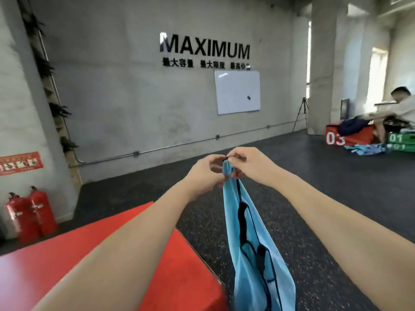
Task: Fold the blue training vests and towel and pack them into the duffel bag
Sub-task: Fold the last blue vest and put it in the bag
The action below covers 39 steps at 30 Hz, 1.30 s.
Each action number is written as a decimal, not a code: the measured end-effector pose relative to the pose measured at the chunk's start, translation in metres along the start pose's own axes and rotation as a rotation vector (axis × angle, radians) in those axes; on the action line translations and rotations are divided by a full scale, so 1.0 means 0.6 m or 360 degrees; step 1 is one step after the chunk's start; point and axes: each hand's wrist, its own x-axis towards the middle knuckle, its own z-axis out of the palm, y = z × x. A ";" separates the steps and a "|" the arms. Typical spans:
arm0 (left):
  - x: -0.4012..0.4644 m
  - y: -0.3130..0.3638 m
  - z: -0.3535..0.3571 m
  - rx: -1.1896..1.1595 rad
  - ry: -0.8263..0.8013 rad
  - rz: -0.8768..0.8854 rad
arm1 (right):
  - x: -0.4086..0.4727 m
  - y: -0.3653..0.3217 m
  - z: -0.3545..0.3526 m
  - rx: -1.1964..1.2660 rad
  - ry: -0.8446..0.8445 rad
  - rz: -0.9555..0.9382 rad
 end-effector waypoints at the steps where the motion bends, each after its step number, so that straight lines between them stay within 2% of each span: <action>1: 0.001 0.023 -0.026 -0.0015 0.0021 0.0020 | 0.014 -0.033 -0.013 0.0029 0.0032 -0.0050; 6: -0.009 0.117 -0.145 0.0024 0.0087 0.0099 | 0.071 -0.180 -0.053 0.0060 0.0060 -0.0250; 11: -0.038 0.185 -0.245 -0.0189 0.0219 0.0151 | 0.121 -0.292 -0.063 0.0048 0.0116 -0.0473; 15: -0.073 0.215 -0.329 -0.0343 0.0333 0.0189 | 0.156 -0.354 -0.058 0.0095 0.0211 -0.0579; 21: -0.162 0.225 -0.477 -0.0215 0.0428 0.0099 | 0.209 -0.438 -0.018 0.0172 0.0323 -0.0658; 25: -0.236 0.223 -0.592 0.0108 0.0432 -0.0056 | 0.234 -0.484 0.016 0.0203 0.0393 -0.0710; 28: -0.284 0.211 -0.668 0.0684 0.0374 -0.0336 | 0.255 -0.506 0.048 0.0210 0.0378 -0.0711; 31: -0.316 0.182 -0.719 0.1392 0.0581 -0.0518 | 0.272 -0.511 0.088 0.0155 0.0354 -0.0709; 32: -0.323 0.169 -0.733 0.1506 0.0702 -0.0527 | 0.277 -0.508 0.103 0.0165 0.0338 -0.0701; 35: -0.349 0.121 -0.764 0.1491 0.0980 -0.0532 | 0.285 -0.489 0.151 0.0150 0.0297 -0.0657; 39: -0.379 0.026 -0.781 0.1399 0.1227 -0.0534 | 0.297 -0.441 0.225 0.0108 0.0223 -0.0595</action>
